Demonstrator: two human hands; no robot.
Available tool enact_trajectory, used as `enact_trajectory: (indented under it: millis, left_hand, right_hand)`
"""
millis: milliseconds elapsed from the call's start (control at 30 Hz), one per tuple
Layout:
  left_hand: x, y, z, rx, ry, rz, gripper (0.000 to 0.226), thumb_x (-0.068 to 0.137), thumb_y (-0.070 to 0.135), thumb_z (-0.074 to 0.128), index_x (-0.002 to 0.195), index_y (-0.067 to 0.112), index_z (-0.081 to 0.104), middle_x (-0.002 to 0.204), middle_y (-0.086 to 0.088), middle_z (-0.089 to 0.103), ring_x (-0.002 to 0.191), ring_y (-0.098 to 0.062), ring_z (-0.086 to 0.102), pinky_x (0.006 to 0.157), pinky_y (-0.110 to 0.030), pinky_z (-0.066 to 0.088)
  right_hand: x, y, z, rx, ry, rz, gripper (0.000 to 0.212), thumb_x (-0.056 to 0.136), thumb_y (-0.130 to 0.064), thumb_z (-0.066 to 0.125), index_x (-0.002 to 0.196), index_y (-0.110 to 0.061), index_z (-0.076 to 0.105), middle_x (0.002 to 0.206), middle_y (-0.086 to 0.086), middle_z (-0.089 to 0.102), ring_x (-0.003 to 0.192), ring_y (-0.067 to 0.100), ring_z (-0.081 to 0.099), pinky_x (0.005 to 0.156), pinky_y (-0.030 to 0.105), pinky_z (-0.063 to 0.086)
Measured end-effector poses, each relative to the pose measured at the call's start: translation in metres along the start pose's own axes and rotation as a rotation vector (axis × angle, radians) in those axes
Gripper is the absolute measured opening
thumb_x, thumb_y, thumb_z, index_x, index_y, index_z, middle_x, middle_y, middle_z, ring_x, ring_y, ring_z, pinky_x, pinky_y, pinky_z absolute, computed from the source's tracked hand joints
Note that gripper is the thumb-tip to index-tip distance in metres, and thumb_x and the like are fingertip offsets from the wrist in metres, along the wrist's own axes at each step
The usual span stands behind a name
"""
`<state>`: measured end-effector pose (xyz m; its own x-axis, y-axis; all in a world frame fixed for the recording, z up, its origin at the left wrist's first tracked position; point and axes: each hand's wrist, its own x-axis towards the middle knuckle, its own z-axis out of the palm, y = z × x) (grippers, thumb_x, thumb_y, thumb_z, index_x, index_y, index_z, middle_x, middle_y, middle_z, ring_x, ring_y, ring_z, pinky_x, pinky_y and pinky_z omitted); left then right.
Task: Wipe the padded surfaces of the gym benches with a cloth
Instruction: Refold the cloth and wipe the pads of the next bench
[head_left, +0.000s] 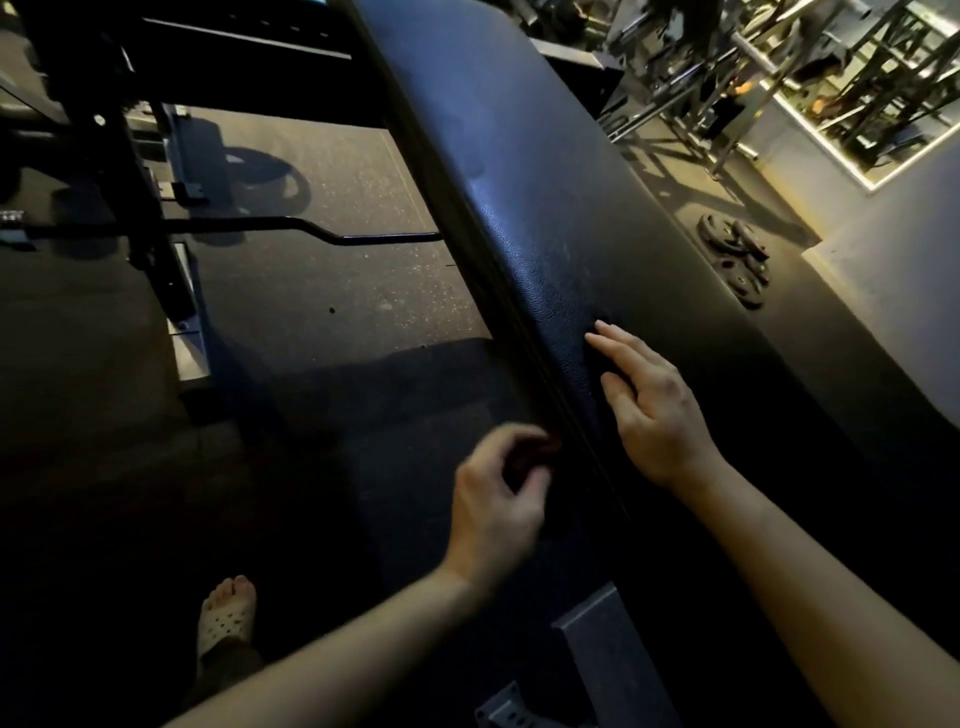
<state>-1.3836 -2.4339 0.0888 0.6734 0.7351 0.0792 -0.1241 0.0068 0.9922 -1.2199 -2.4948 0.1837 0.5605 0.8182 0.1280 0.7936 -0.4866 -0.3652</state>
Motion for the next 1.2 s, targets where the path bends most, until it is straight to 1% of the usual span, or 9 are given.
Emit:
enact_trajectory:
  millis: [100,267,333,467,567,767,1000,1067,1200]
  left_hand:
    - [0.01,0.005,-0.006,0.042,-0.045,0.054,0.02,0.084,0.005,0.069,0.101,0.014,0.074,0.097,0.006,0.075,0.094,-0.004,0.07,0.087,-0.018,0.052]
    - [0.137,0.014,-0.032,0.078,0.259,-0.04,0.011,0.088,0.007,0.071,0.093,0.017,0.07,0.085,0.004,0.07,0.08,-0.01,0.066,0.084,-0.037,0.059]
    - [0.137,0.015,-0.028,0.061,0.301,-0.057,0.009,0.09,0.009,0.072,0.095,0.017,0.07,0.088,0.004,0.072,0.083,-0.01,0.068,0.082,-0.033,0.058]
    - [0.028,0.023,0.007,0.057,0.148,0.096,0.018,0.087,-0.001,0.069,0.1,0.012,0.071,0.094,0.003,0.072,0.089,-0.004,0.067,0.083,-0.016,0.049]
    - [-0.055,0.026,0.026,0.039,-0.044,0.152,0.026,0.084,-0.003,0.069,0.105,0.012,0.07,0.1,0.003,0.07,0.098,-0.009,0.068,0.088,-0.019,0.051]
    - [-0.039,0.021,0.025,0.108,-0.06,0.244,0.02,0.085,0.003,0.07,0.103,0.009,0.071,0.099,0.0,0.071,0.095,-0.009,0.068,0.086,-0.024,0.054]
    - [0.034,0.006,0.011,-0.018,0.395,-0.116,0.017,0.087,0.005,0.068,0.096,0.019,0.067,0.086,0.003,0.07,0.08,-0.009,0.066,0.082,-0.04,0.058]
    - [0.004,0.011,0.026,0.005,0.34,-0.048,0.022,0.085,-0.001,0.068,0.1,0.014,0.067,0.09,0.003,0.07,0.084,-0.004,0.066,0.082,-0.029,0.055]
    - [-0.09,0.017,0.037,0.057,0.002,0.099,0.027,0.082,0.003,0.065,0.105,0.017,0.067,0.1,0.005,0.069,0.096,-0.008,0.067,0.086,-0.017,0.05]
  right_hand:
    - [-0.001,0.0,0.001,-0.005,0.024,-0.014,0.047,0.094,-0.019,0.047,0.137,-0.011,0.062,0.15,0.004,0.053,0.139,0.018,0.048,0.119,0.044,0.036]
    - [0.003,-0.002,0.001,0.006,0.039,-0.001,0.047,0.094,-0.021,0.047,0.137,-0.012,0.063,0.149,0.004,0.054,0.139,0.018,0.049,0.118,0.042,0.037]
    - [0.001,-0.004,0.0,0.007,0.041,0.002,0.046,0.094,-0.02,0.047,0.136,-0.01,0.064,0.148,0.006,0.055,0.138,0.019,0.051,0.118,0.04,0.037]
    - [0.0,-0.004,0.001,-0.017,0.038,0.003,0.048,0.093,-0.019,0.046,0.136,-0.008,0.063,0.147,0.009,0.056,0.137,0.023,0.052,0.118,0.042,0.037]
    - [-0.001,-0.007,0.002,-0.026,0.038,0.018,0.049,0.093,-0.02,0.044,0.137,-0.008,0.062,0.148,0.009,0.055,0.137,0.023,0.051,0.118,0.041,0.036]
    - [-0.006,-0.009,0.0,-0.04,0.041,0.017,0.05,0.094,-0.023,0.042,0.139,-0.009,0.061,0.15,0.008,0.053,0.139,0.022,0.049,0.119,0.038,0.034]
    - [-0.017,-0.005,0.0,-0.04,0.045,-0.002,0.041,0.101,-0.013,0.049,0.141,-0.01,0.059,0.153,0.007,0.05,0.142,0.021,0.045,0.121,0.036,0.031]
    - [-0.022,-0.001,-0.002,-0.026,0.023,-0.015,0.041,0.101,-0.012,0.05,0.141,-0.01,0.059,0.152,0.007,0.051,0.142,0.02,0.045,0.121,0.032,0.03]
    - [-0.031,0.007,-0.003,0.032,0.044,-0.016,0.045,0.096,-0.021,0.047,0.137,-0.012,0.064,0.15,0.002,0.054,0.14,0.016,0.048,0.12,0.033,0.033]
